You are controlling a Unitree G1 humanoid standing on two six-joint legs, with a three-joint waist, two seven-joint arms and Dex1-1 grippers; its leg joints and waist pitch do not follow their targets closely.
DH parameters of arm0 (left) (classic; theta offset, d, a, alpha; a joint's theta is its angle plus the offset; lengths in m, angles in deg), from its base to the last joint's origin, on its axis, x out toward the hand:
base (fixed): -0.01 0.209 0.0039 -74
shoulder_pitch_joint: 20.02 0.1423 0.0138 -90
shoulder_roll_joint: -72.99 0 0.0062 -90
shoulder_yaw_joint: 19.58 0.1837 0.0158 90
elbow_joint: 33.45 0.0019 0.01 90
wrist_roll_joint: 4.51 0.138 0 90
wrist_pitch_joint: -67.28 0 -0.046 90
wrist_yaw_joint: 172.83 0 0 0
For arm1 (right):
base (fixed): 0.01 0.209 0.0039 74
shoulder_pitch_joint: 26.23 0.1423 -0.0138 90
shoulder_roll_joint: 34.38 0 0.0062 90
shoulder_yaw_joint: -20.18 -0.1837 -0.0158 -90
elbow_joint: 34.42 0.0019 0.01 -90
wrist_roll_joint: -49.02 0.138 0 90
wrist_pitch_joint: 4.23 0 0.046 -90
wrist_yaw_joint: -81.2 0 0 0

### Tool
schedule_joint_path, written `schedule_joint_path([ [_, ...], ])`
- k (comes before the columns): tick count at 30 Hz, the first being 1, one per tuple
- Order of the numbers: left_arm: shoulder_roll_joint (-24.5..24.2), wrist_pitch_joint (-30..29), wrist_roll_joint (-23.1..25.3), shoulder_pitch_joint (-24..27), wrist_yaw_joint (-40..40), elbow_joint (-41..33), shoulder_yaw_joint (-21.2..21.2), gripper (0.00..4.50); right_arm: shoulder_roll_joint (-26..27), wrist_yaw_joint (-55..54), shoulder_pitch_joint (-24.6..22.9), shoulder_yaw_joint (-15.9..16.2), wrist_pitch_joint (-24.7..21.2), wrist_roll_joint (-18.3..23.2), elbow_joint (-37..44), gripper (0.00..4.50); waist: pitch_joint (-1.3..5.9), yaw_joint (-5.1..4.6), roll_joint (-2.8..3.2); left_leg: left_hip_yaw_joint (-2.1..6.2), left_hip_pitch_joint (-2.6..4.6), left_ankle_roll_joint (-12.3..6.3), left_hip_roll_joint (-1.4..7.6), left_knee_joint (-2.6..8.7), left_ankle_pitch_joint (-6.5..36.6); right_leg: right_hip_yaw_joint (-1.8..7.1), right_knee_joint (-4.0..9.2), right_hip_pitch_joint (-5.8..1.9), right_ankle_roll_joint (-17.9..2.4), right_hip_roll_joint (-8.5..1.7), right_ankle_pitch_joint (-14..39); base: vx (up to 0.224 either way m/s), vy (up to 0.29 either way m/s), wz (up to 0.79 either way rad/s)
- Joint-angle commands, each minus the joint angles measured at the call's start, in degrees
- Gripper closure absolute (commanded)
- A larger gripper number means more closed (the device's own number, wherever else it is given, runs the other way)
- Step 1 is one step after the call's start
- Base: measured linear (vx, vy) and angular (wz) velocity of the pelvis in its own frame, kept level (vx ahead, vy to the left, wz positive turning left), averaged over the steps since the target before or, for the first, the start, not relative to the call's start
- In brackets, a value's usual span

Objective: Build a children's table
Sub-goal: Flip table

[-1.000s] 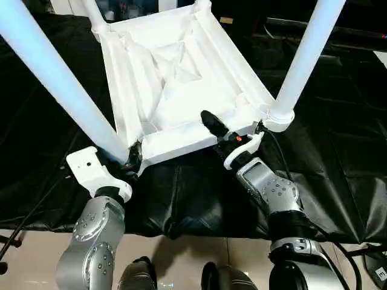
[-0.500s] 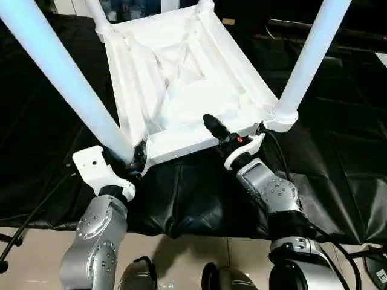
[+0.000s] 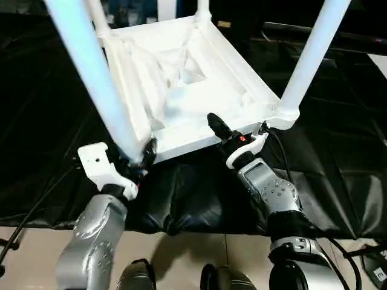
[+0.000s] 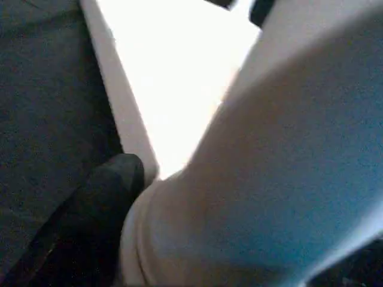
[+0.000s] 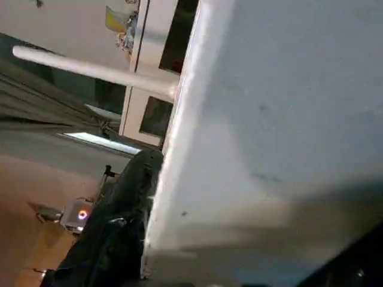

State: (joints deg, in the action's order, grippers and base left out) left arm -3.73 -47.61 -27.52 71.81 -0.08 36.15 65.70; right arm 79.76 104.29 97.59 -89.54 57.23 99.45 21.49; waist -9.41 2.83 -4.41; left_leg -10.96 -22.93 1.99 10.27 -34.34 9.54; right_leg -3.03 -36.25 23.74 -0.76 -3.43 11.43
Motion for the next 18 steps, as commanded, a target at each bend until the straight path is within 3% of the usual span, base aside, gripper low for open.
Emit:
schedule_joint_path([
  [1, -2.37, -3.2, -1.79, 3.95, -5.04, -1.93, 2.74, 0.0, 0.68, -0.66, 2.79, 3.13, 1.97, -4.33, 4.38, 2.37, 6.66, 0.0, 0.68, 0.96, 1.43, -1.56, 3.14, 3.48, 1.49, 2.99, 2.94, -3.47, -12.62, -4.65, -0.8, 0.0, 0.0, 0.0],
  [3, -2.73, -3.26, -1.84, 4.32, -5.47, -2.16, 2.69, 0.0, 0.56, -0.69, 2.74, 3.32, 2.28, -4.65, 4.65, 2.38, 6.67, -0.2, 0.71, 0.8, 1.53, -1.85, 3.06, 3.48, 1.17, 3.03, 2.94, -3.2, -12.57, -4.4, -1.22, 0.0, 0.0, 0.0],
  [4, -5.61, -3.19, -0.98, 6.67, -7.93, -3.91, 3.67, 0.0, -0.31, -1.55, 2.76, 3.66, 3.76, -5.95, 6.0, 2.38, 6.87, -0.18, 1.02, 0.8, 1.68, -1.67, 3.1, 3.45, 2.34, 3.06, 3.05, -3.17, -12.42, -4.41, -0.04, 0.0, 0.0, 0.0],
  [6, -8.75, -2.75, 0.1, 9.24, -10.7, -6.16, 5.34, 0.0, -1.37, -3.0, 2.85, 3.8, 5.76, -7.61, 7.2, 2.43, 7.03, -0.38, 0.76, 0.87, 1.5, -1.51, 3.1, 3.48, 2.22, 3.06, 2.94, -3.3, -11.66, -4.32, 0.3, 0.0, 0.0, 0.0],
  [8, -10.31, -1.97, 0.91, 10.53, -11.71, -7.86, 6.32, 0.0, -2.26, -4.29, 2.93, 3.88, 7.44, -9.17, 8.02, 2.51, 6.85, -0.43, 0.98, 0.69, 1.77, -1.32, 3.16, 3.52, 3.5, 3.15, 3.12, -2.81, -11.49, -4.2, 1.68, 0.0, 0.0, 0.0],
  [11, -10.19, -1.34, 1.06, 10.82, -11.05, -9.76, 6.55, 0.0, -3.27, -5.96, 2.87, 3.56, 8.68, -10.45, 9.27, 2.53, 6.65, -0.07, 0.98, 0.43, 2.27, 0.33, 3.29, 3.63, 7.03, 3.28, 3.5, -2.24, -10.75, -4.05, 6.16, 0.0, 0.0, 0.0],
  [13, -10.42, -0.8, 1.35, 10.45, -11.0, -11.48, 7.02, 0.0, -3.99, -7.42, 2.67, 2.95, 9.25, -11.61, 10.79, 2.54, 6.51, 0.5, 0.91, 0.4, 2.43, 1.95, 3.29, 3.82, 10.12, 3.43, 4.04, -1.94, -8.85, -4.14, 10.78, 0.0, 0.0, 0.0],
  [16, -10.36, -0.49, 2.51, 9.05, -10.04, -12.07, 8.45, 0.0, -4.83, -11.04, 2.45, 2.2, 10.72, -13.56, 13.06, 2.54, 6.59, 0.48, 0.59, 0.45, 2.43, 3.1, 3.1, 3.89, 12.32, 3.49, 4.34, -1.66, -6.56, -3.93, 13.85, 0.0, 0.0, 0.0],
  [18, -10.42, -0.16, 3.14, 8.65, -9.9, -12.14, 9.15, 0.0, -5.23, -12.19, 2.44, 2.45, 11.15, -14.59, 13.84, 2.54, 6.7, 0.45, 0.5, 0.65, 2.05, 3.53, 3.04, 3.99, 12.25, 3.46, 4.35, -1.86, -5.63, -3.94, 14.32, 0.0, 0.0, 0.0],
])
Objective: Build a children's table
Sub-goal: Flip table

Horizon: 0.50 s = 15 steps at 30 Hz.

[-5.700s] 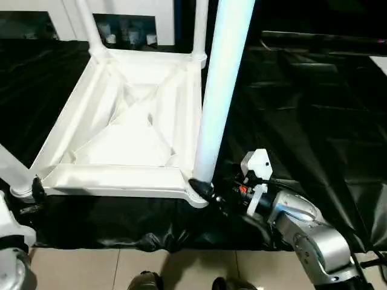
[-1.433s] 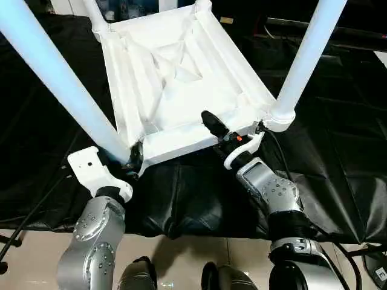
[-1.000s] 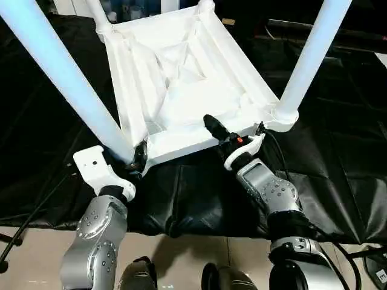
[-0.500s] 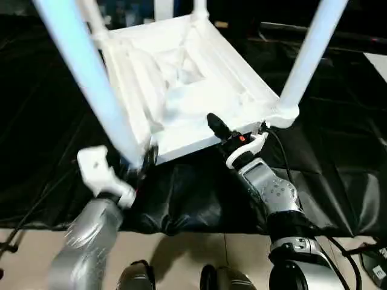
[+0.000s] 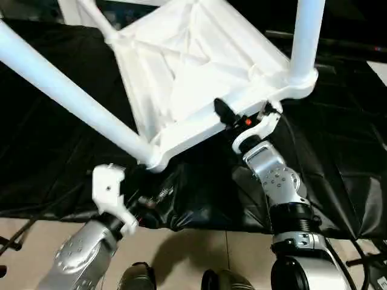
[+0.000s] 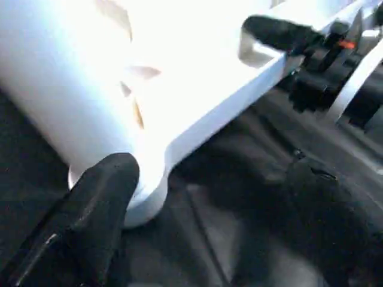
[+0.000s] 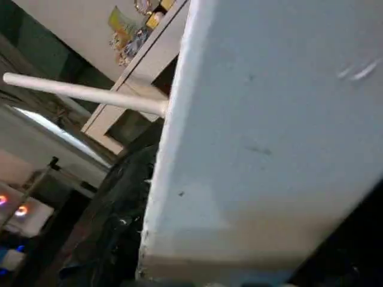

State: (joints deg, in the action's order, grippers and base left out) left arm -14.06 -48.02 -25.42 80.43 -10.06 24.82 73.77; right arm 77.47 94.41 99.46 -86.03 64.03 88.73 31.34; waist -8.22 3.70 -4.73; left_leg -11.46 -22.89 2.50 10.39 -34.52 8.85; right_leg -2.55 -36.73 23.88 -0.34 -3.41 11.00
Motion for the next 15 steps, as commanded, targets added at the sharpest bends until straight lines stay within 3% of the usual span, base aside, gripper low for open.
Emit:
schedule_joint_path([
  [1, -0.12, 0.53, 1.69, -0.19, 0.14, -0.95, 1.52, 0.0, -3.28, -2.98, 0.52, -0.82, 4.6, -4.65, 4.53, 2.54, 5.6, -0.46, 0.64, 1.15, 2.03, 3.14, 2.93, 4.17, 12.95, 2.96, 4.82, -1.96, -5.75, -3.92, 14.83, 0.0, 0.0, 0.0],
  [5, -0.66, 0.43, 3.12, -1.81, 0.14, -2.61, 3.14, 0.0, -5.55, -7.34, 0.73, 0.58, 4.37, -8.89, 6.29, 2.54, 5.75, -0.3, 0.47, 1.07, 2.28, 3.75, 2.79, 4.04, 14.31, 3.05, 5.07, -1.5, -4.52, -3.8, 16.61, 0.0, 0.0, 0.0],
  [8, -1.5, -0.13, 4.02, -3.47, -0.21, -4.34, 4.92, 0.0, -8.01, -10.54, 0.84, 2.0, 4.61, -13.87, 7.75, 2.54, 5.76, -0.33, 0.34, 1.13, 2.08, 4.04, 2.7, 4.05, 14.21, 3.04, 5.17, -1.52, -3.79, -3.78, 17.79, 0.0, 0.0, 0.0],
  [10, -1.42, -0.27, 4.61, -5.06, 0.4, -4.71, 4.94, 0.0, -9.89, -10.73, 0.88, 4.24, 4.21, -17.18, 8.99, 2.54, 5.77, -0.31, 0.2, 1.12, 2.19, 4.27, 2.63, 3.97, 15.4, 3.03, 5.49, -1.24, -2.62, -3.67, 20.18, 0.0, 0.0, 0.0],
  [15, -2.52, -0.55, 9.07, -11.14, 3.07, -3.97, 3.05, 0.0, -13.69, -13.36, 1.11, 9.48, 1.86, -24.04, 11.93, 2.54, 6.25, -0.5, 0.11, 1.38, 1.98, 4.97, 2.42, 3.91, 16.23, 2.91, 5.7, -1.36, -0.52, -3.51, 22.49, 0.0, 0.0, 0.0],
])
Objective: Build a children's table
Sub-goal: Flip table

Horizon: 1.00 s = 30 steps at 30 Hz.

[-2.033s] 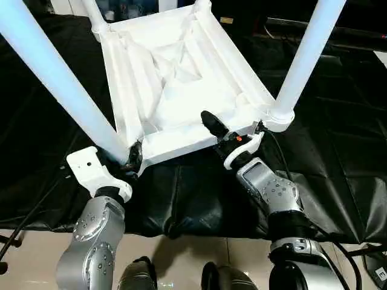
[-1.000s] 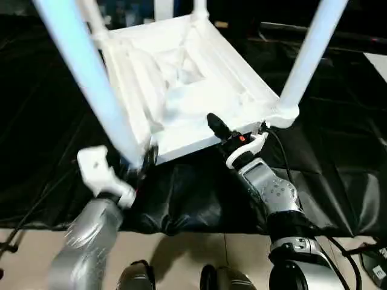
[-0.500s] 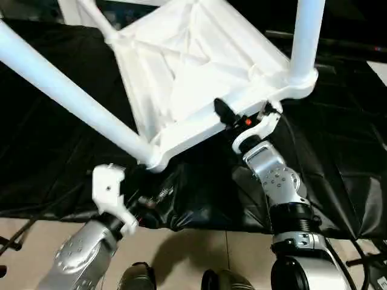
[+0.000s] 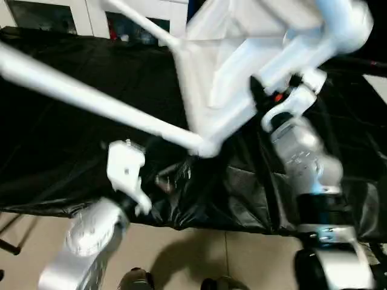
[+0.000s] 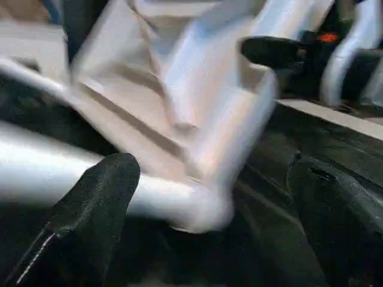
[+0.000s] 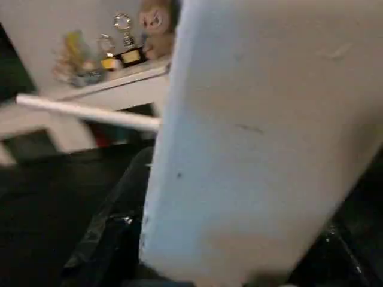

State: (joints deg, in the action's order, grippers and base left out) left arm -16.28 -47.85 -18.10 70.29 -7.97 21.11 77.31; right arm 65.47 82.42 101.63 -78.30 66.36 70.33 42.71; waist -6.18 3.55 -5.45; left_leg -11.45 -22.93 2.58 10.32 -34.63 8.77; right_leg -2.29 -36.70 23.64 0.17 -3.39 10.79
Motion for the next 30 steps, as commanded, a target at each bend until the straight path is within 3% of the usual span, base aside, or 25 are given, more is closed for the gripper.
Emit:
schedule_joint_path([
  [1, -0.96, -0.8, 2.84, -2.66, 1.49, -0.1, -0.97, 0.0, -2.22, -2.0, -1.05, 2.63, -1.56, -6.34, 1.16, 2.56, 4.42, -0.62, 0.7, 1.54, 1.74, 5.08, 2.37, 3.95, 16.87, 2.61, 5.68, -1.23, -0.62, -3.54, 23.21, 0.0, 0.0, 0.0],
  [4, -2.16, -1.27, 4.12, -6.49, 2.47, -0.05, -2.34, 0.0, -3.17, -3.82, -1.23, 4.22, -3.28, -8.43, 2.4, 2.71, 4.72, -1.2, 0.62, 1.89, 1.57, 5.61, 2.34, 3.95, 17.86, 2.4, 5.5, -1.25, -0.9, -3.38, 22.71, 0.0, 0.0, 0.0],
  [7, -3.73, -2.27, 5.83, -13.27, 4.0, -0.35, -4.54, 0.0, -3.74, -6.87, -2.01, 5.49, -5.27, -11.32, 4.68, 2.82, 5.18, -1.43, 0.67, 1.88, 2.19, 5.84, 2.37, 3.62, 18.57, 2.4, 5.16, -0.85, -2.24, -3.16, 19.07, 0.0, 0.0, 0.0],
  [8, -4.17, -2.25, 6.38, -14.04, 3.87, -0.37, -4.49, 0.0, -3.67, -7.22, -2.16, 5.62, -5.41, -11.69, 5.01, 2.82, 5.13, -1.57, 0.57, 1.96, 1.88, 5.83, 2.38, 3.71, 18.52, 2.36, 4.96, -1.14, -2.74, -3.14, 17.89, 0.0, 0.0, 0.0],
  [12, -7.27, -1.15, 10.6, -18.34, 2.53, -0.35, -3.23, 0.0, -2.86, -8.44, -2.84, 6.77, -6.17, -13.69, 6.57, 2.85, 5.45, -1.49, 0.65, 1.77, 1.75, 5.52, 2.41, 3.55, 16.01, 2.52, 4.48, -1.38, -3.45, -3.18, 13.6, 0.0, 0.0, 0.0],
  [13, -8.07, -0.25, 11.82, -19.46, 2.13, -0.38, -2.75, 0.0, -2.42, -8.48, -2.93, 7.23, -6.11, -14.24, 6.82, 2.86, 5.49, -1.47, 0.89, 1.72, 1.76, 5.53, 2.37, 3.49, 15.61, 2.54, 4.4, -1.4, -3.59, -3.16, 12.75, 0.0, 0.0, 0.0],
  [15, -9.13, 1.14, 13.4, -21.17, 1.43, -0.61, -1.94, 0.0, -1.69, -7.95, -2.97, 8.35, -5.72, -14.62, 6.73, 2.86, 5.52, -1.44, 0.94, 1.75, 1.79, 5.68, 2.35, 3.48, 16.06, 2.53, 4.38, -1.45, -3.73, -3.21, 13.29, 0.0, 0.0, 0.0],
  [16, -10.71, 3.08, 15.4, -23.39, 0.41, -0.85, -0.7, 0.0, -1.16, -6.84, -2.76, 10.37, -5.61, -15.19, 6.12, 2.86, 5.55, -1.4, 1.06, 1.81, 1.87, 5.92, 2.37, 3.51, 16.51, 2.5, 4.44, -1.42, -3.92, -3.26, 13.83, 0.0, 0.0, 0.0],
  [17, -11.5, 4.57, 16.33, -25.01, -0.34, -0.94, 0.02, 0.0, -0.79, -6.14, -2.59, 11.61, -5.31, -15.45, 5.52, 2.86, 5.5, -1.54, 0.73, 1.88, 1.72, 5.87, 2.38, 3.55, 16.89, 2.47, 4.52, -1.53, -3.77, -3.26, 14.38, 0.0, 0.0, 0.0],
  [18, -11.7, 5.16, 16.84, -26.17, -0.29, -0.98, 0.26, 0.0, -0.6, -5.81, -2.43, 12.4, -5.32, -15.64, 5.05, 2.51, 5.53, -1.51, 0.87, 1.92, 1.74, 6.01, 2.38, 3.54, 16.94, 2.48, 4.38, -1.56, -3.85, -3.37, 14.55, 0.0, 0.0, 0.0],
  [19, -12.4, 6.11, 18.25, -28.12, -0.21, -0.87, 0.71, 0.0, -0.2, -5.01, -2.07, 13.19, -5.13, -15.45, 4.13, 2.3, 5.6, -1.74, 0.53, 1.88, 1.68, 6.06, 2.46, 3.52, 17.19, 2.51, 4.47, -1.55, -3.89, -3.43, 15.0, 0.0, 0.0, 0.0],
  [21, -13.61, 7.83, 20.96, -30.99, 0.37, 0.07, 0.94, 0.0, 0.44, -5.07, -1.5, 13.23, -4.7, -15.18, 3.2, 2.3, 5.58, -2.05, 0.25, 2.05, 1.2, 6.28, 2.38, 3.53, 17.07, 2.48, 4.34, -1.9, -3.78, -3.6, 16.52, 0.0, 0.0, 0.0],
  [24, -14.77, 9.21, 23.92, -34.34, 2.41, 2.82, -0.34, 0.0, 0.82, -4.51, -1.18, 13.22, -3.57, -15.39, 2.72, 1.93, 5.75, -2.33, 0.44, 2.02, 1.39, 6.78, 2.37, 3.25, 17.79, 2.52, 4.44, -1.58, -3.46, -3.73, 17.97, 0.0, 0.0, 0.0],
  [25, -15.06, 9.47, 24.34, -34.73, 2.55, 3.24, -0.45, 0.0, 0.85, -4.4, -1.18, 13.22, -3.33, -15.46, 2.65, 1.89, 5.93, -2.37, -0.01, 1.98, 1.42, 6.59, 2.35, 3.18, 17.84, 2.46, 4.57, -1.59, -3.29, -3.63, 18.32, 0.0, 0.0, 0.0],
  [27, -17.16, 13.15, 29.56, -38.08, 5.65, 8.52, -1.5, 0.0, 0.9, -3.17, -2.15, 12.87, -0.3, -15.88, 1.83, 1.82, 5.93, -2.37, 0.34, 2.08, 1.5, 6.62, 2.33, 3.16, 18.61, 2.42, 4.62, -1.3, -3.27, -3.55, 19.0, 0.0, 0.0, 0.0],
  [30, -19.15, 15.44, 31.67, -39.46, 5.55, 10.89, -1.48, 0.0, 0.4, -2.15, -2.68, 13.16, 1.46, -16.26, 0.91, 1.82, 6.2, -2.36, 0.69, 2.25, 1.67, 7.07, 2.55, 3.2, 18.22, 2.3, 4.07, -1.26, -4.17, -3.55, 15.69, 0.0, 0.0, 0.0],
])
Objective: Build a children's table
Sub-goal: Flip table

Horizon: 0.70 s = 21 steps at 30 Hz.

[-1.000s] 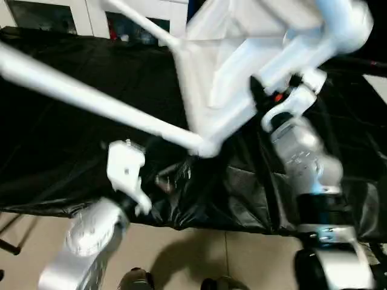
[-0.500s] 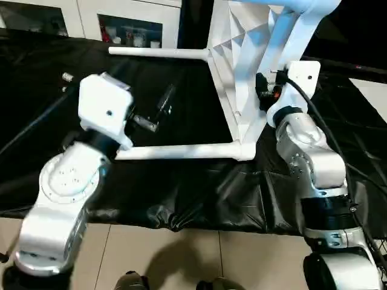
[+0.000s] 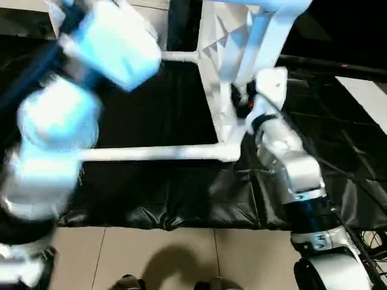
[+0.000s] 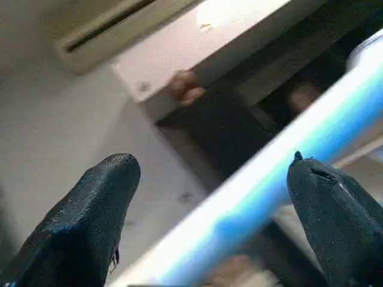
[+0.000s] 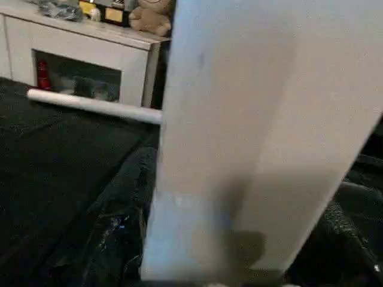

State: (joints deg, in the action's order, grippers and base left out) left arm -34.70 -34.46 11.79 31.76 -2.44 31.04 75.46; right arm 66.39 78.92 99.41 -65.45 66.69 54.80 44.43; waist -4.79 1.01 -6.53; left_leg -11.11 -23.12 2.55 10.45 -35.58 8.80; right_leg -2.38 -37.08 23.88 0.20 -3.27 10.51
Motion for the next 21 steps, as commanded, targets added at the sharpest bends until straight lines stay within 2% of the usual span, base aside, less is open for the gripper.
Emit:
schedule_joint_path([
  [1, -2.4, 4.17, 2.88, -1.72, -0.68, 2.42, 0.72, 0.0, -0.93, 1.69, -0.63, 0.64, 2.17, -1.32, -1.94, 1.82, 4.76, 0.27, 2.14, 1.9, 1.89, 7.15, 2.28, 4.1, 18.76, 2.36, 4.55, -1.32, -4.69, -3.6, 15.39, 0.0, 0.0, 0.0],
  [3, -4.51, 6.59, 4.59, -2.51, -1.65, 4.69, 1.21, 0.0, -1.17, 1.59, -0.74, 0.53, 3.4, -2.02, -4.61, 1.82, 4.78, 0.37, 2.42, 1.85, 2.07, 7.28, 2.25, 4.09, 19.55, 2.43, 4.5, -1.22, -5.21, -3.7, 15.24, 0.0, 0.0, 0.0],
  [4, -4.59, 6.66, 4.72, -2.53, -1.62, 4.79, 1.24, 0.0, -1.16, 1.57, -0.74, 0.5, 3.47, -2.02, -4.7, 1.82, 4.74, 0.41, 2.29, 1.83, 2.13, 7.38, 2.31, 4.12, 20.0, 2.44, 4.44, -1.3, -5.69, -3.71, 15.13, 0.0, 0.0, 0.0],
  [5, -6.0, 7.83, 6.09, -2.94, -2.16, 6.73, 2.03, 0.0, -1.1, 1.5, -0.62, 0.02, 4.47, -1.95, -5.96, 1.82, 4.77, 0.67, 2.82, 1.92, 2.2, 7.56, 2.36, 4.13, 20.18, 2.47, 4.31, -1.3, -6.11, -3.8, 14.74, 0.0, 0.0, 0.0],
  [7, -6.88, 9.4, 6.99, -3.29, -2.15, 8.56, 2.58, 0.0, -1.12, 1.57, -0.5, -0.26, 5.08, -2.1, -6.81, 1.82, 4.77, 0.85, 2.55, 1.81, 2.24, 7.37, 2.21, 4.09, 21.27, 2.45, 4.56, -1.13, -6.1, -3.72, 15.72, 0.0, 0.0, 0.0],
  [9, -8.53, 12.66, 7.79, -4.2, -3.52, 13.09, 3.81, 0.0, -1.24, 1.45, 0.0, -0.68, 6.04, -2.6, -9.17, 1.82, 4.77, 0.99, 3.33, 2.03, 2.33, 7.64, 2.16, 4.23, 22.65, 2.37, 4.72, -1.06, -6.41, -3.7, 16.17, 0.0, 0.0, 0.0],
  [11, -8.81, 13.41, 7.87, -4.42, -4.24, 14.26, 4.07, 0.0, -1.3, 1.39, 0.12, -0.79, 6.35, -2.71, -9.81, 1.82, 4.87, 0.96, 3.1, 2.07, 2.23, 7.59, 2.16, 4.22, 22.81, 2.41, 4.47, -1.28, -6.83, -3.77, 15.92, 0.0, 0.0, 0.0],
  [13, -9.28, 14.62, 8.02, -4.51, -4.44, 16.4, 4.18, 0.0, -1.19, 1.61, 0.35, -1.35, 7.2, -2.64, -10.9, 1.82, 4.92, 1.19, 3.58, 1.97, 2.25, 7.43, 2.24, 4.19, 22.03, 2.48, 4.35, -1.3, -7.77, -3.87, 14.41, 0.0, 0.0, 0.0],
  [18, -10.1, 17.58, 11.11, -6.45, -2.78, 21.98, 4.68, 0.0, -1.0, 2.35, 1.04, -1.88, 9.01, -2.49, -12.98, 1.82, 4.94, 1.33, 3.59, 1.91, 2.3, 7.16, 2.34, 4.27, 21.45, 2.48, 4.24, -1.33, -8.25, -3.9, 13.84, 0.0, 0.0, 0.0],
  [21, -10.11, 17.94, 12.83, -8.52, -1.33, 25.25, 4.8, 0.0, -0.89, 3.0, 1.62, -1.78, 10.16, -2.41, -14.29, 1.82, 4.92, 1.41, 3.84, 2.0, 2.48, 7.28, 2.35, 4.3, 22.7, 2.45, 4.39, -1.17, -8.28, -4.0, 15.13, 0.0, 0.0, 0.0],
])
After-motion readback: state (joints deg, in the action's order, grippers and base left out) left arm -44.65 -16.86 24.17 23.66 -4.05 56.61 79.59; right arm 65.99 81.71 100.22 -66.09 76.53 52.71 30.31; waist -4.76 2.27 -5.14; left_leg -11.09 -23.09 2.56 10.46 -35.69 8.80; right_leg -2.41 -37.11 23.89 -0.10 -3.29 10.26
